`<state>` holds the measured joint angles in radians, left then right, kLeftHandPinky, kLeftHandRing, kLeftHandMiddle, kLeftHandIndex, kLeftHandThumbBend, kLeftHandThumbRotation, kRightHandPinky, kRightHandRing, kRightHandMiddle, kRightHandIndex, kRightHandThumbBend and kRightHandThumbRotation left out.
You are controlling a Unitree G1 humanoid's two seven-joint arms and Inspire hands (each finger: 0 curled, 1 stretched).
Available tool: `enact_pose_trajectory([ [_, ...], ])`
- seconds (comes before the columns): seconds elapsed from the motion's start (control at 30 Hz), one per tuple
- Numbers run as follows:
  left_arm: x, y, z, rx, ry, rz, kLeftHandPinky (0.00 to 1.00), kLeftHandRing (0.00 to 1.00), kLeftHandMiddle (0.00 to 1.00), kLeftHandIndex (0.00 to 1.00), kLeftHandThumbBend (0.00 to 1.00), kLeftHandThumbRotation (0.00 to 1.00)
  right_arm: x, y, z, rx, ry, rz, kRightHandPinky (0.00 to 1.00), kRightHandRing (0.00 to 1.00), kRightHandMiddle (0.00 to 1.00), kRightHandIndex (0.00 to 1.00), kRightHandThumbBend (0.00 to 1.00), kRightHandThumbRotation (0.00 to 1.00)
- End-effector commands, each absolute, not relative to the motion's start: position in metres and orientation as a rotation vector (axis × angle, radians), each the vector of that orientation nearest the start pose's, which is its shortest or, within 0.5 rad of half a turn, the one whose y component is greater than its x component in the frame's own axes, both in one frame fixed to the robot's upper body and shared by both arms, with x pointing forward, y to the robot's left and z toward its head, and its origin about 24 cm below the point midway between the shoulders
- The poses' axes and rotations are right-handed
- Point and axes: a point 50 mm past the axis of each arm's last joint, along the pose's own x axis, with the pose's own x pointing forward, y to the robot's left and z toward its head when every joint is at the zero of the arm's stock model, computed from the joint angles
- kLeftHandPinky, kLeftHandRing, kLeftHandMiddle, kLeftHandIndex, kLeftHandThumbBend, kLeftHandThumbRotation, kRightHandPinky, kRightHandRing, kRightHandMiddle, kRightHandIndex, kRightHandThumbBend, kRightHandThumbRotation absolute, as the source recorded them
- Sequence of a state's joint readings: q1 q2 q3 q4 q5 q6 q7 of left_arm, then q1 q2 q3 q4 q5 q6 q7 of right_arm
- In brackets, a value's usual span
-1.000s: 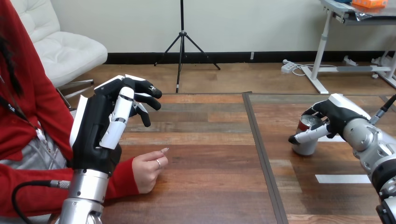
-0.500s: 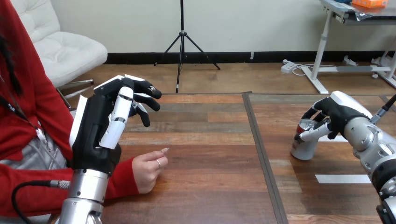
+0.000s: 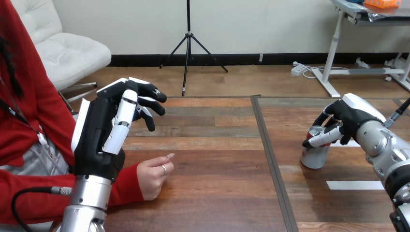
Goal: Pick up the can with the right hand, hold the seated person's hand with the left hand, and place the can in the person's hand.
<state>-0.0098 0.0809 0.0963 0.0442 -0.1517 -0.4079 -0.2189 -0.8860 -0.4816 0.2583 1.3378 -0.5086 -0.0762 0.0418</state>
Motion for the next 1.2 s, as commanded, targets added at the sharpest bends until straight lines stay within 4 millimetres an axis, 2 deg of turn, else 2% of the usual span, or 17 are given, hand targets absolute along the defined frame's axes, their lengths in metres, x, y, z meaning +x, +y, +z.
enact_pose_trajectory([
  [0.0,0.2543,0.1786,0.0991,0.004,-0.5,-0.117,0.2,0.43,0.51,0.44,0.0,0.71,0.3891,-0.2616,0.1038,-1.079,0.314,-0.012,0.41,0.46,0.5,0.54,0.64,0.0],
  [0.8,0.2553,0.179,0.0994,0.001,-0.495,-0.122,0.2,0.43,0.5,0.43,0.0,0.71,0.3892,-0.2626,0.1058,-1.088,0.299,-0.005,0.38,0.42,0.47,0.51,0.68,0.0],
  [1.17,0.2548,0.1796,0.1004,0.058,-0.512,-0.109,0.2,0.43,0.5,0.43,0.0,0.7,0.3903,-0.2612,0.1095,-1.088,0.269,0.0,0.38,0.42,0.48,0.51,0.69,0.0],
])
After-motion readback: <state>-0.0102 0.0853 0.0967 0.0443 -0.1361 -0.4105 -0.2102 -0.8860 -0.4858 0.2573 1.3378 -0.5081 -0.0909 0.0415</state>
